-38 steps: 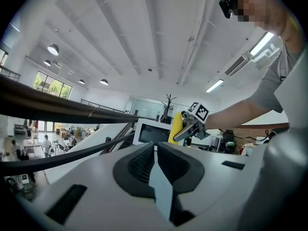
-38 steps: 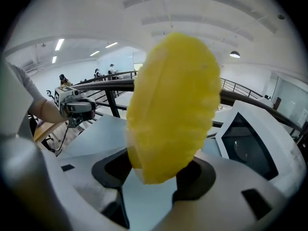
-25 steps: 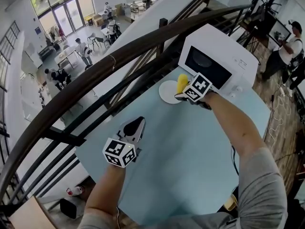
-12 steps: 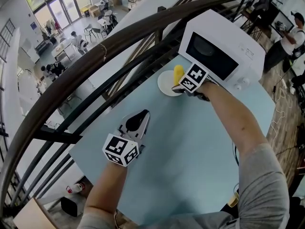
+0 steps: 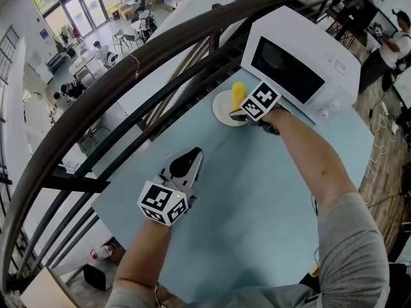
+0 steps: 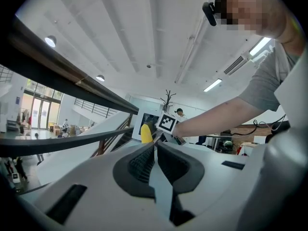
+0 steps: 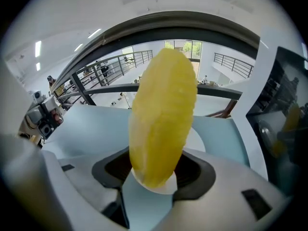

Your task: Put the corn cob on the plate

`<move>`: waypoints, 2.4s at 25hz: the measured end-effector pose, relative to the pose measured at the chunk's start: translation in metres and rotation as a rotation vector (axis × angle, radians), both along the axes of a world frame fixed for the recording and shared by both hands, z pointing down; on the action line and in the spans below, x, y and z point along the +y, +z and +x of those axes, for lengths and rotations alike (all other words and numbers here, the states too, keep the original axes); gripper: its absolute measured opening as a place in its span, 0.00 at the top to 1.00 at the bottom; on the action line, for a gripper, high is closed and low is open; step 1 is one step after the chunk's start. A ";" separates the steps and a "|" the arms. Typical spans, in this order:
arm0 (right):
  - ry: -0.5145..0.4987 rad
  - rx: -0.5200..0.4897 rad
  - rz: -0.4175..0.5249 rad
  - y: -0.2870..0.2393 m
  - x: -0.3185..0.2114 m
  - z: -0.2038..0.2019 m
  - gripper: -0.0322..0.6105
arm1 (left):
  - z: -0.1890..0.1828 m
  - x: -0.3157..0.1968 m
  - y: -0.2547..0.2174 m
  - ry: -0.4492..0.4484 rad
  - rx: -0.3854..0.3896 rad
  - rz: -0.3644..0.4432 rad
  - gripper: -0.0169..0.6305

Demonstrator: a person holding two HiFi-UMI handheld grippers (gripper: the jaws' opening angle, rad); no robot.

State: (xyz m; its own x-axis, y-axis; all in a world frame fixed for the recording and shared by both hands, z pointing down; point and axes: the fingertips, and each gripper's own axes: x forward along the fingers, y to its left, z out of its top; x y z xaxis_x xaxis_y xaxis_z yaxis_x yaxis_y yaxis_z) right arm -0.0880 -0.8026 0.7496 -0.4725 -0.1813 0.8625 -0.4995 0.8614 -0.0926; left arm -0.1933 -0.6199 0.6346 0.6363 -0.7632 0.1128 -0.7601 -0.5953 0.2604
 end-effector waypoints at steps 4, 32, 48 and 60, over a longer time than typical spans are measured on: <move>0.010 -0.007 0.005 0.002 -0.001 -0.003 0.54 | 0.000 0.001 0.002 0.002 0.001 -0.003 0.92; 0.035 0.028 0.139 0.022 -0.010 -0.009 0.53 | -0.003 0.009 0.009 -0.004 0.010 -0.013 0.92; 0.065 0.038 0.188 0.024 -0.011 -0.001 0.47 | -0.002 0.011 0.004 -0.002 0.014 -0.001 0.92; 0.079 -0.030 0.228 -0.020 0.004 0.006 0.44 | -0.004 0.025 -0.017 -0.019 0.007 0.015 0.92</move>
State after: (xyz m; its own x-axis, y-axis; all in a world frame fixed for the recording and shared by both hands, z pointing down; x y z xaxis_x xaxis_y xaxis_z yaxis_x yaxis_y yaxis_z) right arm -0.0820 -0.7983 0.7298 -0.4737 -0.4070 0.7810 -0.5660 0.8201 0.0841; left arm -0.1972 -0.5947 0.6171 0.6228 -0.7764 0.0969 -0.7693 -0.5850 0.2569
